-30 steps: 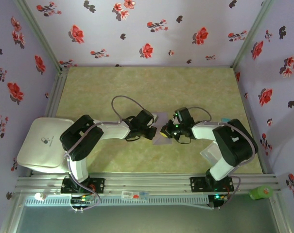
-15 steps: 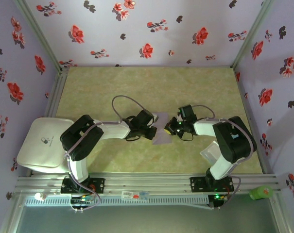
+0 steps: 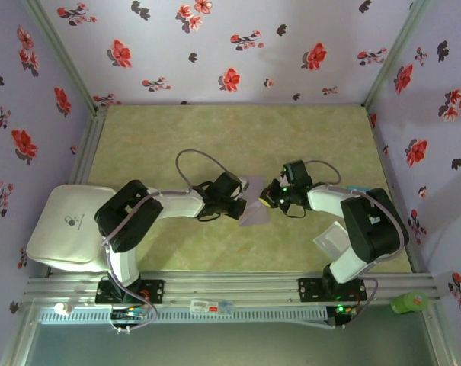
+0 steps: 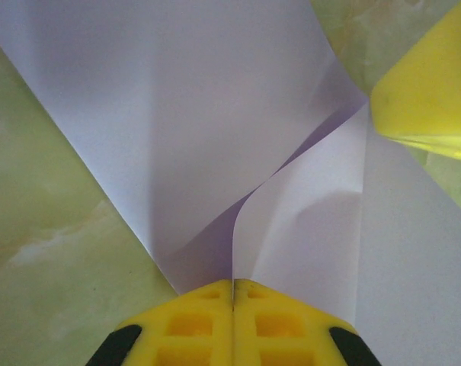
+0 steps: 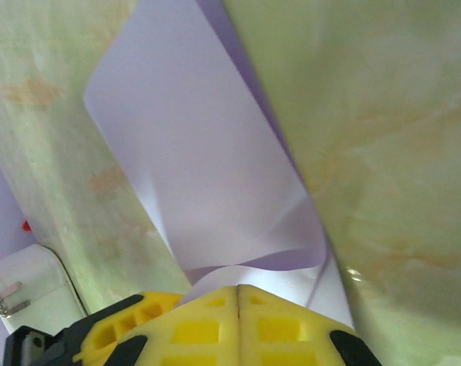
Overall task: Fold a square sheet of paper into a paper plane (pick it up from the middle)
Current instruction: Fold the triangle a second time at the center of the table.
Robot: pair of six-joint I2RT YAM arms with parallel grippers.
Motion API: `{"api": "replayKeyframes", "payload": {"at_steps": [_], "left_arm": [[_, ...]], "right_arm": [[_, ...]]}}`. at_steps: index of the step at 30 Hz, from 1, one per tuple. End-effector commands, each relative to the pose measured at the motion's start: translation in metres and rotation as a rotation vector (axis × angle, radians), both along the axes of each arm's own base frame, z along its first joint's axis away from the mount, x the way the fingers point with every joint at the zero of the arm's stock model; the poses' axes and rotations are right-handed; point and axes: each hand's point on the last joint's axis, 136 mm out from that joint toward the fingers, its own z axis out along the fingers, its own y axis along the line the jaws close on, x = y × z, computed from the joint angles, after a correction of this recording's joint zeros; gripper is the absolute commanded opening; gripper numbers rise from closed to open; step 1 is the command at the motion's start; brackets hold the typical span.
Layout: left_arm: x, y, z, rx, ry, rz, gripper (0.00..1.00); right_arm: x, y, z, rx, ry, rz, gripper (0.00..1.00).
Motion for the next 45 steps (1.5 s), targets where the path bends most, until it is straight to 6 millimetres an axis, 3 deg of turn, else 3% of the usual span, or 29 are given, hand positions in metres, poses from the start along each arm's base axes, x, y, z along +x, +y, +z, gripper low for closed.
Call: {"api": "replayKeyframes", "payload": {"at_steps": [1, 7, 10, 12, 19, 26, 45], "left_arm": [[-0.011, 0.018, -0.030, 0.104, 0.068, -0.010, 0.05], [-0.012, 0.018, -0.030, 0.106, 0.069, -0.016, 0.05], [-0.012, 0.018, -0.029, 0.103, 0.070, -0.014, 0.05], [-0.013, 0.019, -0.029, 0.103, 0.070, -0.015, 0.05], [-0.011, 0.015, -0.024, 0.088, 0.067, -0.015, 0.05], [-0.012, 0.017, -0.025, 0.090, 0.069, -0.014, 0.05], [-0.014, 0.018, -0.028, 0.091, 0.071, -0.016, 0.05]], "right_arm": [[-0.001, -0.004, -0.011, -0.036, 0.029, 0.019, 0.00], [-0.012, -0.024, -0.051, -0.139, 0.116, -0.026, 0.00], [-0.013, -0.032, -0.054, -0.160, 0.123, -0.053, 0.00], [-0.009, -0.030, -0.047, -0.134, 0.102, -0.054, 0.00], [-0.004, -0.004, 0.006, -0.008, -0.004, 0.030, 0.00], [-0.022, 0.010, -0.005, -0.073, 0.044, 0.083, 0.00], [-0.011, 0.027, -0.014, -0.030, 0.040, 0.073, 0.00]]}}
